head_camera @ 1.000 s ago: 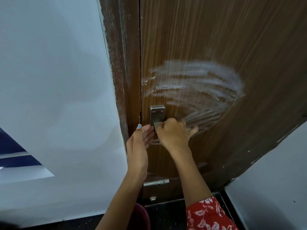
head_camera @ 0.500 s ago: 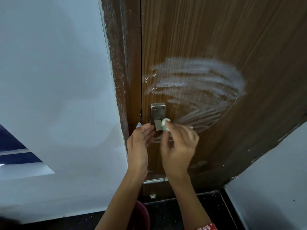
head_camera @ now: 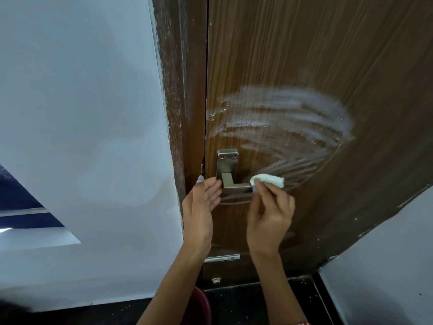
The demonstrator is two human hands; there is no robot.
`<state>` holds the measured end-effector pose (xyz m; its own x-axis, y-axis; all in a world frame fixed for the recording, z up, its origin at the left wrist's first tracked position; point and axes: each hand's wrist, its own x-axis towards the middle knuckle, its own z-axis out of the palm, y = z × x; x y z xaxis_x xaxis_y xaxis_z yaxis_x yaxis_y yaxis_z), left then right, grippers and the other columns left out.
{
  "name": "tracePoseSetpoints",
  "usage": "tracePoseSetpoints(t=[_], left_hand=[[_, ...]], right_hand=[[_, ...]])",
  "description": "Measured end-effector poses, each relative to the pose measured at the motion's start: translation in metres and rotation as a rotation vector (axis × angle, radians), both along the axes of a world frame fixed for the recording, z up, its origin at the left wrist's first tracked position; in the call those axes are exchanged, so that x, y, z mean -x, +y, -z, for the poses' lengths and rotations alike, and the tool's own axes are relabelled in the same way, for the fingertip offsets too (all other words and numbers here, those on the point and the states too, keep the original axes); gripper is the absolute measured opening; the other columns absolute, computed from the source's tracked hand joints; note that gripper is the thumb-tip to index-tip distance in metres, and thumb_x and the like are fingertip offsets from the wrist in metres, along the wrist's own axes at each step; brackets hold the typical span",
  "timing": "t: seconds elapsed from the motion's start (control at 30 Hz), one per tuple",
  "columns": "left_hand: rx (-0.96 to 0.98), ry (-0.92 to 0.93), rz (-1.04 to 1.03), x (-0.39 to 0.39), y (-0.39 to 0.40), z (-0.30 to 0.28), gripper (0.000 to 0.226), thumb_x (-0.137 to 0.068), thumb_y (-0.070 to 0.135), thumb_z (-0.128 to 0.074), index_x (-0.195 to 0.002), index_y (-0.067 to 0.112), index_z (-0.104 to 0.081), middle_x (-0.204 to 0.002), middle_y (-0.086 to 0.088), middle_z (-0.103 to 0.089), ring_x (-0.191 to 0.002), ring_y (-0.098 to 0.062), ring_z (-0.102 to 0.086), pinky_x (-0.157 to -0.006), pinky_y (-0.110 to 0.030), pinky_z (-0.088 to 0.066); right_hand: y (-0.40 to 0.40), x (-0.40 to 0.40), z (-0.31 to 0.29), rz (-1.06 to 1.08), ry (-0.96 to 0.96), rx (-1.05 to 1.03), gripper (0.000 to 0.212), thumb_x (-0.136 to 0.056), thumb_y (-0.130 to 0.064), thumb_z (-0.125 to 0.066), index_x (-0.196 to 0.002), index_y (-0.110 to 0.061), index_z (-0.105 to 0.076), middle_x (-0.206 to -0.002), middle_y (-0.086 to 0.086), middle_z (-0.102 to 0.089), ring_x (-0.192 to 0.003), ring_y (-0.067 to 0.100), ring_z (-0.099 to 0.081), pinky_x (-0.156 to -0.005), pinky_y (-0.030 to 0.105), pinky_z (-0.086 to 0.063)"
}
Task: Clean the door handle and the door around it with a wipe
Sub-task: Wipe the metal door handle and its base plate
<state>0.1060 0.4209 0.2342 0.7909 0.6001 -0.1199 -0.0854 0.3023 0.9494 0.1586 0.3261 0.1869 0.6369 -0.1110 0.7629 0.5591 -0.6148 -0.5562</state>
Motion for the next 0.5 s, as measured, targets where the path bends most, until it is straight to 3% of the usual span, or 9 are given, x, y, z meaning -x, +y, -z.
tracePoseSetpoints(t=[0.07, 0.23, 0.3, 0.37, 0.43, 0.5], left_hand=[[-0.013, -0.002, -0.012, 0.000, -0.003, 0.000, 0.043, -0.101, 0.033, -0.029, -0.121, 0.008, -0.059, -0.121, -0.007, -0.064, -0.111, -0.017, -0.061, -0.094, -0.024, -0.047], [-0.071, -0.027, -0.047, 0.001, -0.007, -0.002, 0.031, -0.100, 0.027, -0.036, -0.108, 0.015, -0.064, -0.111, -0.004, -0.069, -0.105, -0.016, -0.065, -0.093, -0.028, -0.050], [-0.076, -0.008, -0.038, 0.002, -0.007, -0.003, 0.032, -0.100, 0.026, -0.036, -0.114, 0.012, -0.062, -0.115, -0.006, -0.067, -0.107, -0.018, -0.064, -0.095, -0.029, -0.048], [-0.103, 0.012, -0.041, 0.002, -0.008, -0.004, 0.032, -0.100, 0.026, -0.037, -0.115, 0.011, -0.061, -0.116, -0.006, -0.066, -0.107, -0.019, -0.063, -0.094, -0.029, -0.048], [-0.154, 0.020, -0.037, 0.001, -0.008, -0.006, 0.028, -0.098, 0.027, -0.038, -0.105, 0.016, -0.063, -0.109, -0.003, -0.068, -0.102, -0.018, -0.064, -0.087, -0.025, -0.049], [-0.280, 0.019, -0.032, 0.001, -0.006, -0.009, 0.025, -0.098, 0.026, -0.040, -0.094, 0.023, -0.064, -0.097, 0.001, -0.071, -0.096, -0.016, -0.066, -0.082, -0.023, -0.051]], right_hand=[[0.006, 0.003, -0.005, 0.000, 0.035, 0.013, 0.028, -0.089, -0.018, -0.050, -0.107, -0.007, -0.070, -0.101, 0.006, -0.066, -0.094, 0.015, -0.049, -0.076, 0.031, -0.049], [0.016, 0.018, -0.006, -0.192, 0.025, 0.187, 0.026, -0.086, -0.016, -0.057, -0.107, -0.006, -0.070, -0.103, 0.006, -0.065, -0.098, 0.014, -0.058, -0.093, 0.018, -0.043], [0.004, 0.012, -0.010, -0.194, 0.074, 0.137, 0.025, -0.081, -0.007, -0.067, -0.106, -0.008, -0.070, -0.101, 0.005, -0.064, -0.093, 0.013, -0.062, -0.089, 0.018, -0.047], [-0.007, 0.006, -0.019, -0.219, 0.142, 0.071, 0.028, -0.078, -0.001, -0.070, -0.104, -0.010, -0.070, -0.098, 0.002, -0.061, -0.085, 0.006, -0.060, -0.082, 0.010, -0.047], [-0.012, 0.002, -0.030, -0.286, 0.224, 0.007, 0.027, -0.081, -0.001, -0.068, -0.102, -0.018, -0.070, -0.095, -0.005, -0.059, -0.079, -0.001, -0.059, -0.074, 0.001, -0.044], [-0.011, 0.000, -0.044, -0.431, 0.337, -0.125, 0.028, -0.086, -0.005, -0.064, -0.097, -0.031, -0.066, -0.095, -0.010, -0.061, -0.081, 0.001, -0.062, -0.068, 0.001, -0.044]])
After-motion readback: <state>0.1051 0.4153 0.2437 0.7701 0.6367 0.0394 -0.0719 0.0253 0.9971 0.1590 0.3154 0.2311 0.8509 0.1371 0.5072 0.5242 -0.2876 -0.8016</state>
